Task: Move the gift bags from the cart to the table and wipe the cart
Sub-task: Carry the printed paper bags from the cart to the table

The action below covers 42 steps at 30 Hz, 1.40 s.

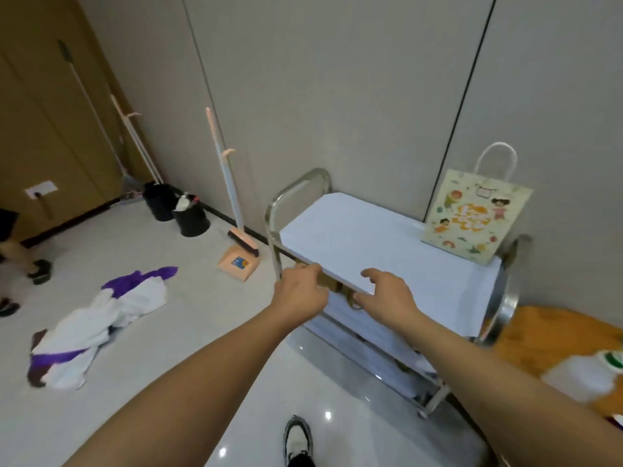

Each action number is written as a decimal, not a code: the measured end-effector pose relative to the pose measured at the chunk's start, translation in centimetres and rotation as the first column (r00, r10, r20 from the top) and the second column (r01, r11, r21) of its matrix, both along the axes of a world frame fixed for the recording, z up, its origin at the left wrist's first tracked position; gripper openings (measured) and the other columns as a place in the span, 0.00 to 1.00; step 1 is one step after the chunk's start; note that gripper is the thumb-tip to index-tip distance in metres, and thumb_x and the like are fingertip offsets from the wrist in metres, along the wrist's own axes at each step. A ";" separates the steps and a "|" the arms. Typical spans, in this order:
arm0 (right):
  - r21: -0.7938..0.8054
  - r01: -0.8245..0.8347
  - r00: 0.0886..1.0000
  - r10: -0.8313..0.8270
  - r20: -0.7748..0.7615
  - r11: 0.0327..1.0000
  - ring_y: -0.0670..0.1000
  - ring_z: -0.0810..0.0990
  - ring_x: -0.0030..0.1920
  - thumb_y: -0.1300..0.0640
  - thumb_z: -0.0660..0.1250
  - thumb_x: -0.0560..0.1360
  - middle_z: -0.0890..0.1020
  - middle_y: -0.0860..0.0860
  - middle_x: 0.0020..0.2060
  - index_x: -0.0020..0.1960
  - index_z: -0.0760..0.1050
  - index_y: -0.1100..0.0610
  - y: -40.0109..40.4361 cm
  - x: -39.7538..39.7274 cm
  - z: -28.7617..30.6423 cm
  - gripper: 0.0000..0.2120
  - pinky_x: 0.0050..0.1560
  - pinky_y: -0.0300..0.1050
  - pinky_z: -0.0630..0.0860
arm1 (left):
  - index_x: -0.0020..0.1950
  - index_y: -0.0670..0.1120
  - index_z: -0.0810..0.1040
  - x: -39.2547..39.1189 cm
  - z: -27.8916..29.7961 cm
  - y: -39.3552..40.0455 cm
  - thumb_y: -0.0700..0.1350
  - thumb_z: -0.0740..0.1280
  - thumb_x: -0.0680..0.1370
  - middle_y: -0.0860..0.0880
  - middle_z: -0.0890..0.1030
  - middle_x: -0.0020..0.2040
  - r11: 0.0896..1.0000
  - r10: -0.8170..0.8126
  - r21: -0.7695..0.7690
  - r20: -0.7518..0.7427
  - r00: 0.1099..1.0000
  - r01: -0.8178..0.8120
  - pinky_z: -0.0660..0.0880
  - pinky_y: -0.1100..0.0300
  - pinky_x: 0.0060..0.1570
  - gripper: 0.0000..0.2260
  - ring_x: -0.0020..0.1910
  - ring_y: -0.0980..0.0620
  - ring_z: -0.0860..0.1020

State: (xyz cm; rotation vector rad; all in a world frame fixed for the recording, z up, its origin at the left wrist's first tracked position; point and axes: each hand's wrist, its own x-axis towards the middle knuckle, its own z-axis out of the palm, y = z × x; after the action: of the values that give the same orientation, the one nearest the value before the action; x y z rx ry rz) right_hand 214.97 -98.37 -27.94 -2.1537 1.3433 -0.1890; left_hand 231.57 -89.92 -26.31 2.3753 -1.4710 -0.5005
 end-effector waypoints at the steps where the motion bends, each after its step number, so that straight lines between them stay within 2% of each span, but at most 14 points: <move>1: -0.003 0.057 0.998 -0.057 0.001 0.998 0.57 0.76 0.65 0.49 0.69 0.77 0.77 0.55 0.67 0.74 0.69 0.53 -1.7 -0.6 -0.1 0.27 0.61 0.45 0.72 | 0.70 0.48 0.75 -0.1 0.0 -2.4 0.51 0.66 0.76 0.44 0.76 0.66 0.999 -0.044 -0.004 -0.009 0.999 0.044 0.74 0.47 0.63 0.22 0.65 0.41 0.74; 8: -0.051 0.366 0.930 -0.368 -0.021 0.929 0.55 0.76 0.65 0.47 0.69 0.78 0.76 0.54 0.68 0.74 0.69 0.53 -11.4 -2.5 2.5 0.27 0.62 0.48 0.73 | 0.74 0.49 0.70 -0.7 0.8 -17.2 0.51 0.66 0.80 0.44 0.73 0.70 0.942 -0.335 -0.019 -0.048 0.941 0.334 0.72 0.48 0.65 0.23 0.67 0.42 0.72; 16: -0.083 0.518 0.853 -0.521 -0.023 0.852 0.56 0.76 0.65 0.49 0.69 0.78 0.77 0.54 0.68 0.75 0.69 0.54 -18.6 -3.5 3.2 0.27 0.63 0.49 0.74 | 0.73 0.48 0.71 -1.6 1.1 -27.8 0.50 0.67 0.80 0.45 0.74 0.69 0.891 -0.454 -0.077 -0.110 0.884 0.448 0.73 0.54 0.60 0.22 0.65 0.44 0.73; 21: -0.129 0.585 0.810 -0.586 0.034 0.801 0.56 0.78 0.62 0.49 0.70 0.77 0.78 0.55 0.65 0.73 0.71 0.53 -24.8 -6.3 4.0 0.26 0.60 0.51 0.76 | 0.74 0.48 0.71 -3.3 0.8 -32.9 0.50 0.67 0.80 0.46 0.73 0.71 0.871 -0.491 -0.080 -0.116 0.863 0.484 0.71 0.54 0.63 0.22 0.68 0.45 0.72; 24: -0.151 0.617 0.787 -0.611 0.088 0.772 0.59 0.79 0.59 0.49 0.70 0.77 0.78 0.56 0.64 0.73 0.71 0.53 -29.6 -8.0 4.8 0.26 0.59 0.51 0.76 | 0.73 0.48 0.72 -4.7 0.9 -35.9 0.49 0.67 0.81 0.46 0.74 0.69 0.875 -0.484 -0.098 -0.113 0.868 0.475 0.71 0.58 0.57 0.20 0.66 0.46 0.73; 28: -0.239 0.636 0.769 -0.627 0.120 0.734 0.61 0.70 0.68 0.51 0.70 0.76 0.73 0.58 0.68 0.75 0.66 0.56 -36.0 -10.1 5.7 0.30 0.68 0.55 0.68 | 0.72 0.48 0.72 -6.2 1.1 -39.7 0.49 0.68 0.80 0.46 0.74 0.69 0.897 -0.442 -0.069 -0.085 0.893 0.437 0.73 0.55 0.59 0.21 0.65 0.45 0.74; 31: -0.268 0.633 0.772 -0.617 0.152 0.727 0.60 0.67 0.71 0.53 0.72 0.74 0.69 0.56 0.72 0.76 0.62 0.55 -39.6 -11.1 5.7 0.34 0.70 0.56 0.67 | 0.73 0.49 0.72 -6.8 1.2 -42.0 0.49 0.67 0.80 0.46 0.73 0.70 0.918 -0.395 -0.049 -0.046 0.917 0.393 0.74 0.52 0.62 0.21 0.66 0.44 0.73; 32: -0.265 0.631 0.775 -0.610 0.165 0.729 0.59 0.69 0.70 0.53 0.71 0.74 0.71 0.55 0.70 0.74 0.64 0.55 -40.7 -11.2 5.8 0.32 0.68 0.55 0.69 | 0.73 0.49 0.72 -7.0 1.2 -42.7 0.48 0.67 0.80 0.45 0.73 0.70 0.927 -0.373 -0.047 -0.046 0.927 0.371 0.74 0.52 0.63 0.21 0.66 0.43 0.73; 33: -0.259 0.627 0.778 -0.599 0.186 0.734 0.59 0.74 0.65 0.53 0.70 0.75 0.77 0.55 0.64 0.69 0.70 0.55 -41.7 -11.1 5.7 0.24 0.61 0.53 0.73 | 0.73 0.49 0.72 -7.1 1.2 -43.3 0.48 0.67 0.80 0.45 0.73 0.70 0.935 -0.354 -0.046 -0.049 0.934 0.352 0.74 0.52 0.63 0.21 0.66 0.43 0.73; 34: -0.242 0.627 0.779 -0.592 0.205 0.741 0.60 0.79 0.57 0.53 0.68 0.76 0.81 0.55 0.53 0.59 0.75 0.56 -42.3 -10.7 5.8 0.13 0.51 0.50 0.74 | 0.73 0.49 0.72 -7.2 1.0 -43.6 0.48 0.68 0.80 0.45 0.72 0.71 0.941 -0.339 -0.046 -0.054 0.939 0.337 0.74 0.52 0.63 0.21 0.66 0.43 0.74; 35: -0.216 0.613 0.789 -0.572 0.224 0.760 0.60 0.80 0.48 0.53 0.66 0.76 0.81 0.55 0.42 0.47 0.76 0.56 -42.8 -10.1 5.6 0.07 0.42 0.48 0.71 | 0.73 0.49 0.71 -7.3 0.8 -43.9 0.49 0.68 0.81 0.45 0.72 0.71 0.947 -0.319 -0.044 -0.059 0.946 0.317 0.73 0.53 0.62 0.21 0.66 0.43 0.74; 37: -0.184 0.573 0.812 -0.522 0.262 0.799 0.61 0.79 0.38 0.53 0.63 0.76 0.77 0.56 0.31 0.36 0.73 0.59 -43.3 -8.3 4.9 0.13 0.35 0.48 0.68 | 0.74 0.49 0.71 -7.2 0.1 -44.0 0.50 0.68 0.81 0.46 0.71 0.72 0.962 -0.272 -0.034 -0.067 0.960 0.270 0.73 0.53 0.63 0.22 0.67 0.44 0.74; 40: -0.141 0.535 0.824 -0.478 0.306 0.833 0.62 0.77 0.34 0.54 0.63 0.74 0.76 0.57 0.27 0.34 0.73 0.63 -43.3 -4.9 3.6 0.14 0.36 0.47 0.71 | 0.74 0.49 0.70 -5.9 -1.0 -43.2 0.51 0.68 0.81 0.46 0.72 0.72 0.979 -0.203 0.013 -0.057 0.978 0.204 0.71 0.53 0.65 0.23 0.68 0.45 0.72; 42: -0.113 0.471 0.853 -0.419 0.310 0.875 0.61 0.74 0.33 0.55 0.63 0.72 0.72 0.55 0.25 0.31 0.69 0.62 -42.9 -2.5 3.2 0.14 0.35 0.48 0.71 | 0.75 0.48 0.69 -4.5 -1.5 -42.0 0.52 0.67 0.81 0.46 0.71 0.72 0.989 -0.134 0.056 -0.054 0.989 0.137 0.71 0.52 0.66 0.23 0.69 0.44 0.72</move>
State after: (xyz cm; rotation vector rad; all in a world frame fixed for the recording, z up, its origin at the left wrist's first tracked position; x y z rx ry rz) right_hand 212.45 -141.23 -24.77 -1.8287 1.6891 -0.8006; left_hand 227.11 -131.94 -27.85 2.2991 -1.6245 -0.6400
